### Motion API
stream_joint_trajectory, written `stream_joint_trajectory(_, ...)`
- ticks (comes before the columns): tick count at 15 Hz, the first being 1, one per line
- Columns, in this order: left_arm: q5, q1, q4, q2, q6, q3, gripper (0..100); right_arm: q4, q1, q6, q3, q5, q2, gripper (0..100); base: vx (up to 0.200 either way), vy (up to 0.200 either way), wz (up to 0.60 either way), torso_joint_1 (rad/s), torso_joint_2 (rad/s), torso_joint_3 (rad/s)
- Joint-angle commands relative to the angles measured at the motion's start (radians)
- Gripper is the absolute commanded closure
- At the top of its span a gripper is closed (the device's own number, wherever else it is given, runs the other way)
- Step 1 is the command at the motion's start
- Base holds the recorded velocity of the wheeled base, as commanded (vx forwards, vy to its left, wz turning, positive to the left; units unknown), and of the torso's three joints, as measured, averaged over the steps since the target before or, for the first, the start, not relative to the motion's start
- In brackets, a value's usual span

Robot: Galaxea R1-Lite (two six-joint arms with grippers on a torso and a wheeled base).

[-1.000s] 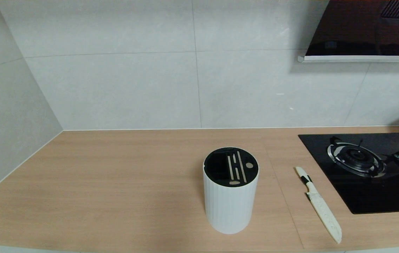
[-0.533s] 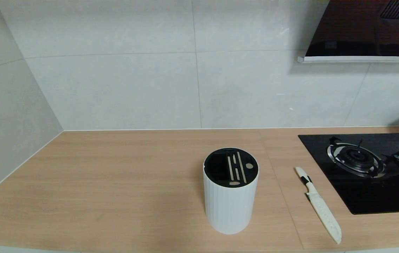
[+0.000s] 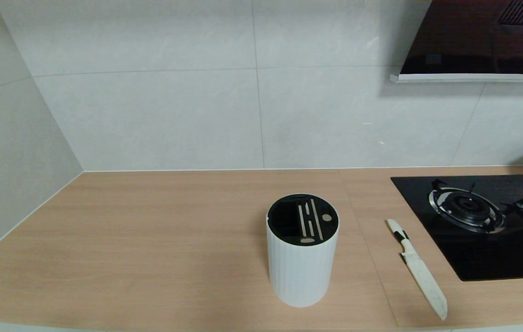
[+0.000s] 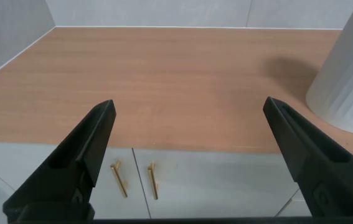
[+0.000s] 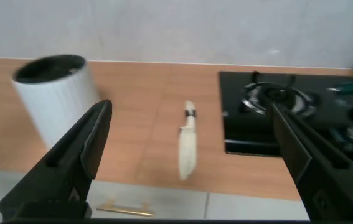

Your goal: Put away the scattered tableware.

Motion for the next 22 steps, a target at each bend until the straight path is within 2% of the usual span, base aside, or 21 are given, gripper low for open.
stream_joint_trajectory(1, 0.0, 0.0, 0.0, 0.0, 0.0, 0.0, 0, -0.012, 0.015, 0.007, -0.135, 0.043, 0.333, 0, 0.0, 0.0, 0.0, 0.0, 0.0, 0.0)
stream_joint_trajectory(4, 0.0, 0.0, 0.0, 0.0, 0.0, 0.0, 0, -0.055, 0.131, 0.028, -0.204, 0.031, 0.627, 0, 0.0, 0.0, 0.0, 0.0, 0.0, 0.0)
stream_joint_trajectory(7, 0.0, 0.0, 0.0, 0.0, 0.0, 0.0, 0, -0.061, 0.156, 0.028, -0.255, -0.012, 0.9, 0, 0.0, 0.0, 0.0, 0.0, 0.0, 0.0)
stream_joint_trajectory(9, 0.0, 0.0, 0.0, 0.0, 0.0, 0.0, 0, -0.13, 0.157, 0.027, -0.276, -0.012, 1.086, 0, 0.0, 0.0, 0.0, 0.0, 0.0, 0.0)
stream_joint_trajectory(12, 0.0, 0.0, 0.0, 0.0, 0.0, 0.0, 0, -0.314, 0.156, 0.025, -0.275, -0.018, 1.316, 0, 0.0, 0.0, 0.0, 0.0, 0.0, 0.0)
stream_joint_trajectory(15, 0.0, 0.0, 0.0, 0.0, 0.0, 0.0, 0, -0.498, 0.156, 0.011, -0.276, -0.089, 1.518, 0, 0.0, 0.0, 0.0, 0.0, 0.0, 0.0)
stream_joint_trajectory(22, 0.0, 0.0, 0.0, 0.0, 0.0, 0.0, 0, -0.707, 0.122, 0.004, -0.271, -0.136, 1.785, 0, 0.0, 0.0, 0.0, 0.0, 0.0, 0.0)
